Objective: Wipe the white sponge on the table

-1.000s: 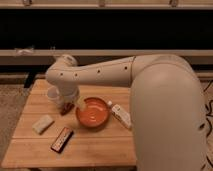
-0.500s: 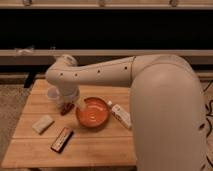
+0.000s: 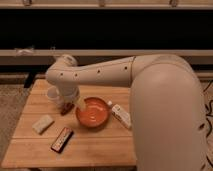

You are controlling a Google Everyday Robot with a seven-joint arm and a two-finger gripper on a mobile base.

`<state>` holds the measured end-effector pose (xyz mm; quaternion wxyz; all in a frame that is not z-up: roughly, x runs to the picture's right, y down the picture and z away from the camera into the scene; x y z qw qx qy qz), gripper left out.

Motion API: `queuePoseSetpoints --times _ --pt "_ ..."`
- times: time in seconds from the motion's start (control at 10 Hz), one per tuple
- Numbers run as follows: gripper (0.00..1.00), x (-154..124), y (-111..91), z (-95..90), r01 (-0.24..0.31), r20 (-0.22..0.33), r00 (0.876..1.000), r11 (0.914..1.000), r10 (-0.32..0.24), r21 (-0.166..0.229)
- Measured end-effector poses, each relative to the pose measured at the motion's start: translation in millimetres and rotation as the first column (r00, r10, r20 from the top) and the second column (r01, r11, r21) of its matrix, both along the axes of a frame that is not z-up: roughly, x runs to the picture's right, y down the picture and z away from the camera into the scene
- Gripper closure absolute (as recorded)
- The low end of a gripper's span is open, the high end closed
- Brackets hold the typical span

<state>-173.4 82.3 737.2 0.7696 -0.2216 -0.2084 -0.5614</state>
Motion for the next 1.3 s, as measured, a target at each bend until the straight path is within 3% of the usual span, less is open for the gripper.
queuePoseSetpoints --times 0.3,0.5,0.8,1.3 --pt "0.20 -12.3 -0.2 -4.2 0.013 0.003 1.000 0.9999 -0.013 0.007" --pt "0.20 -50.3 8.4 -13.2 0.027 0.018 0.999 0.9994 -0.028 0.022" --pt "0.20 -129.5 40.4 -16.8 0.051 0.050 0.997 0.9986 -0.052 0.012" --pt "0.20 -184.2 70.6 38.8 0.057 0.048 0.997 0.9977 -0.055 -0.036"
